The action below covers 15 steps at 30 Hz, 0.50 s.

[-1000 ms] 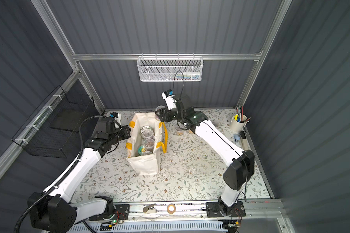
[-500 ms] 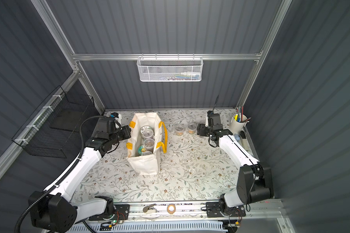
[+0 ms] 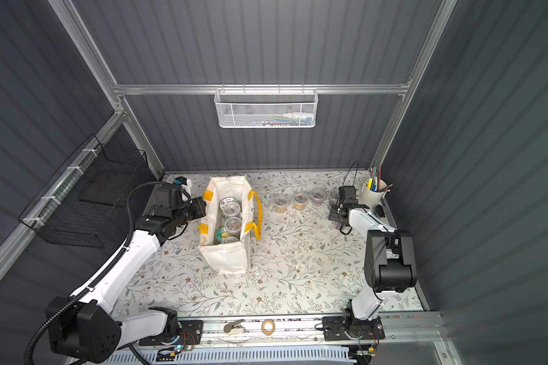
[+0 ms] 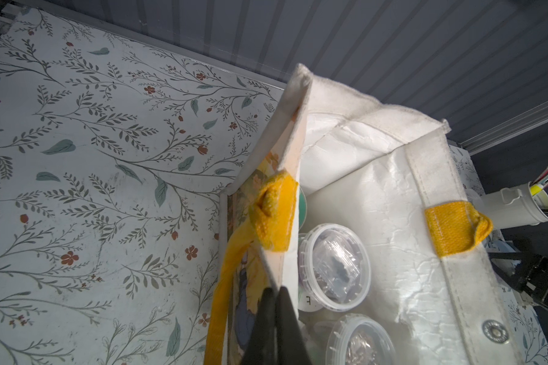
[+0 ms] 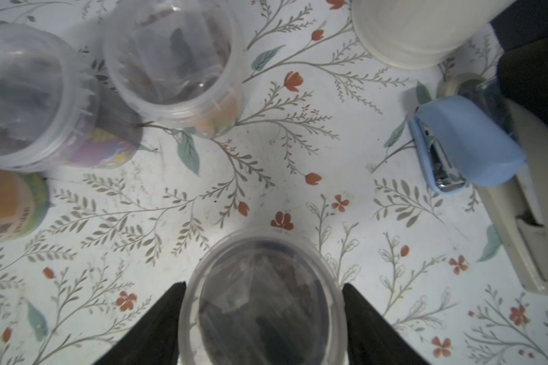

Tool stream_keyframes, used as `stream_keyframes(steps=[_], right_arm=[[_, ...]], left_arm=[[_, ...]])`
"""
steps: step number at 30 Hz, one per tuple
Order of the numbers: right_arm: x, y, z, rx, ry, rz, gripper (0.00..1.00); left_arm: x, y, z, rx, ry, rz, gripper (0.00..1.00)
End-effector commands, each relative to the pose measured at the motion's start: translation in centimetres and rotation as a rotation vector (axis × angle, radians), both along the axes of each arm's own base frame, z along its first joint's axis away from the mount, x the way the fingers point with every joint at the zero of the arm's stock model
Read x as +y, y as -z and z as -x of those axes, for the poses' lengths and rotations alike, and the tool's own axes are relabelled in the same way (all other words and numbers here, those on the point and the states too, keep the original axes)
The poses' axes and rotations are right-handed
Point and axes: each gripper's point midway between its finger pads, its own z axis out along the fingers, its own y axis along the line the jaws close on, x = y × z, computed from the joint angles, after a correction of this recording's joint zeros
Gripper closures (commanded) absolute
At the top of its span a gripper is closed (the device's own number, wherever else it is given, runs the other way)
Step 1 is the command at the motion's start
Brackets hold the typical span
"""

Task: Take out the seed jars from the canvas bag
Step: Place the seed jar at the center of the board.

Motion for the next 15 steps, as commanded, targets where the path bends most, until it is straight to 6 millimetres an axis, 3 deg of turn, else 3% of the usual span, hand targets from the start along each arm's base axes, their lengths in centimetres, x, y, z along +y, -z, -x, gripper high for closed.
stream_keyframes(steps=[1,3,6,8,11,15], right_arm=[[-1.0,-1.1,-1.1,-0.020,0.028,0.035,0.26],[-1.0,-1.0,-1.3,-0.016,0.027,0.022,0.23],[-0.4,-1.6,-1.5,-0.042,0.010,-0.009,0.04],[0.2,-2.6,-1.6,-0.081,-0.008,-0.042,0.01],[1.7,-5.5,-1.6,-0.176,-0.050,-0.101,0.01],[6.1,-12.6,-0.9,-0.368,-0.197,-0.113,0.01]], left_arm=[[0.0,0.7,-0.3,0.009,0.009,-0.014,1.00],[0.0,0.6,-0.4,0.007,0.009,-0.016,1.00],[0.0,0.4,-0.5,0.002,0.008,-0.016,1.00],[0.0,0.5,-0.5,0.005,0.007,-0.019,1.00],[0.0,0.5,-0.6,0.007,0.005,-0.021,1.00],[0.1,0.5,-0.6,0.010,0.003,-0.021,1.00]])
